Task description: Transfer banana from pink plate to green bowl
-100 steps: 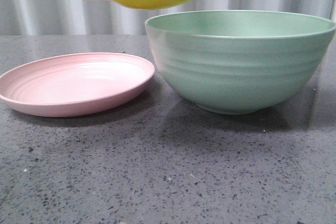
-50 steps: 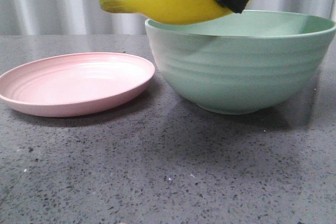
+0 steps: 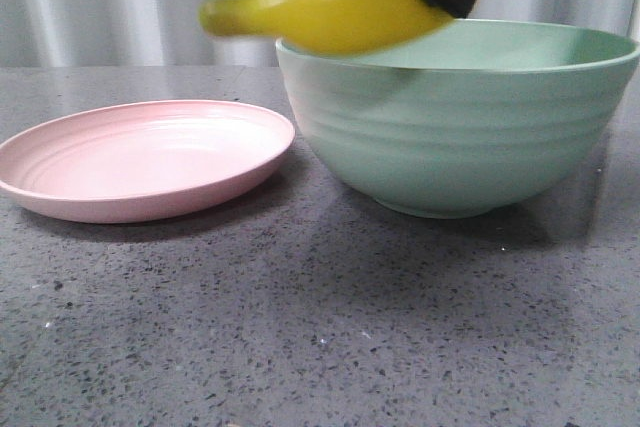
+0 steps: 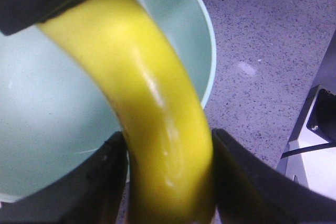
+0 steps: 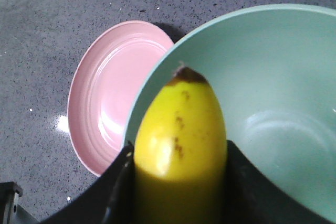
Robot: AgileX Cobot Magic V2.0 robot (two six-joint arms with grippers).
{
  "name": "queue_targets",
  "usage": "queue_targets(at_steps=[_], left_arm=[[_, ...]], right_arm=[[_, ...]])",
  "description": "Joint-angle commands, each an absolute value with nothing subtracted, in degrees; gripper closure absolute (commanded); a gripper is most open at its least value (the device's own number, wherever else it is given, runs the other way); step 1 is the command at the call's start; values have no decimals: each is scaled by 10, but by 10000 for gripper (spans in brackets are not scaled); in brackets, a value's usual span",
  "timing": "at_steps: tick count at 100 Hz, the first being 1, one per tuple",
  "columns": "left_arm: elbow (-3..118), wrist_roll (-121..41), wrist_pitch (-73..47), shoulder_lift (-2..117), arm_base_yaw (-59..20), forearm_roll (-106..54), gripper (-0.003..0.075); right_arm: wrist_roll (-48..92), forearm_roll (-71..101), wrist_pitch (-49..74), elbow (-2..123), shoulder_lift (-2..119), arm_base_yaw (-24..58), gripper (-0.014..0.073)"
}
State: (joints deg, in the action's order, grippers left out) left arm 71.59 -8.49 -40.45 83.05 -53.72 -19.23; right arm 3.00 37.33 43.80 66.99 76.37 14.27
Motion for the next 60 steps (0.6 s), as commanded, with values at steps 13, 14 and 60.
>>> queue_targets(at_steps=[13,14,60], left_arm=[[738,-86,-364,808,-540,-208,379],[738,-86,-364,809,-540,-208,379],[787,-86,-373,787,-540,-204,380]], right_arm=[[36,403,416,694,749,143,524],[36,403,416,696,749,143,524],[36,267,321,728,760,107,517]])
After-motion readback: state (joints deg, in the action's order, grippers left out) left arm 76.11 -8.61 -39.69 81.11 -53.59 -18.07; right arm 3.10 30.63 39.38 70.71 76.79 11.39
